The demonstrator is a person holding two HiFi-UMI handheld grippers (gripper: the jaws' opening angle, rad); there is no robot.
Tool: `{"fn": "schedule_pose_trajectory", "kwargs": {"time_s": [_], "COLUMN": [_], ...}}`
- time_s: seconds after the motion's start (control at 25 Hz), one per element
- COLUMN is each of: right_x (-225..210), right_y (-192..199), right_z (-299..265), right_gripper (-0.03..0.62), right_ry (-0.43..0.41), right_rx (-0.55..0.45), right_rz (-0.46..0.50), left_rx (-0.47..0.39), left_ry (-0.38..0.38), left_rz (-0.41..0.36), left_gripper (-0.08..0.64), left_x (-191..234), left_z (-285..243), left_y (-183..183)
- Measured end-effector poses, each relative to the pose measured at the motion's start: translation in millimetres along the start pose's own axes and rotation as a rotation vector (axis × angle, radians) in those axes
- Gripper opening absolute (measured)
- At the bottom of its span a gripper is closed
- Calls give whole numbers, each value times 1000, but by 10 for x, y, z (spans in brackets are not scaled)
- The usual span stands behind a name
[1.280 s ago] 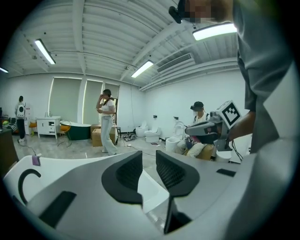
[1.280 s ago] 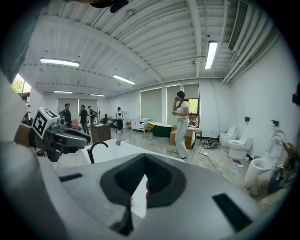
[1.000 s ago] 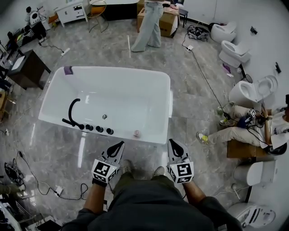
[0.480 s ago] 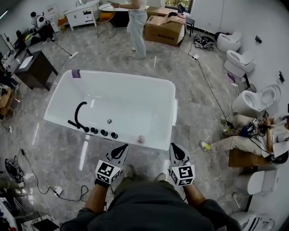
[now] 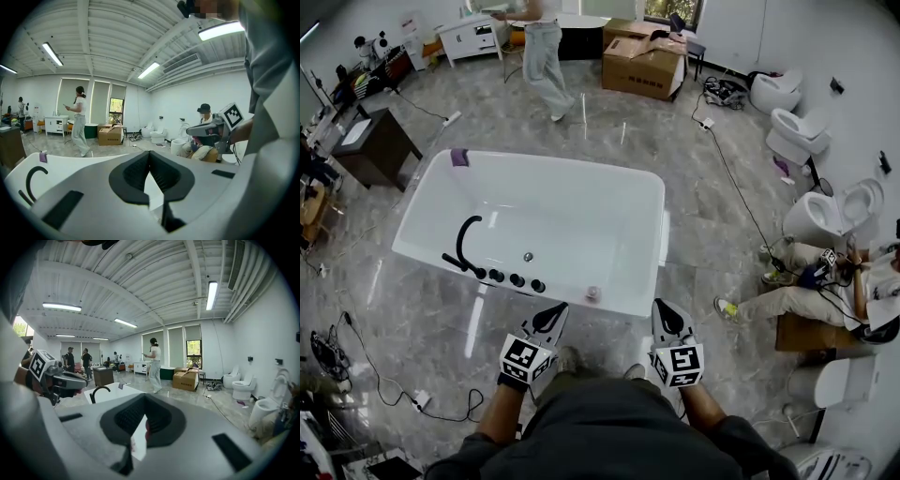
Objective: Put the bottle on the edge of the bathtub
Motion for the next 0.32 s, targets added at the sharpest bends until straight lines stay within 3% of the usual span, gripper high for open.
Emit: {"fn": "schedule_pose_trajectory", "kwargs": {"time_s": [0.32], "right_x": [-40], "right_y": [-38], "right_z": [45], "right_gripper": [0], "right_ry": [11], "right_rx": [-7], "right_rz": [-1], "left_rx": [9], "left_ry": [10], "left_rz": [0], "left_gripper": [2], "left_x": [-41], "left_z": [-20], "left_y": [-14]}}
Point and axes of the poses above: the fingertips, and each gripper's own axes: z backward along the fingers, x to its left, y out of its underside, the point moved 5 cm from there along z, backward along the fingers, and after that the axes turned 2 degrees about -y, right-handed, at the moved point
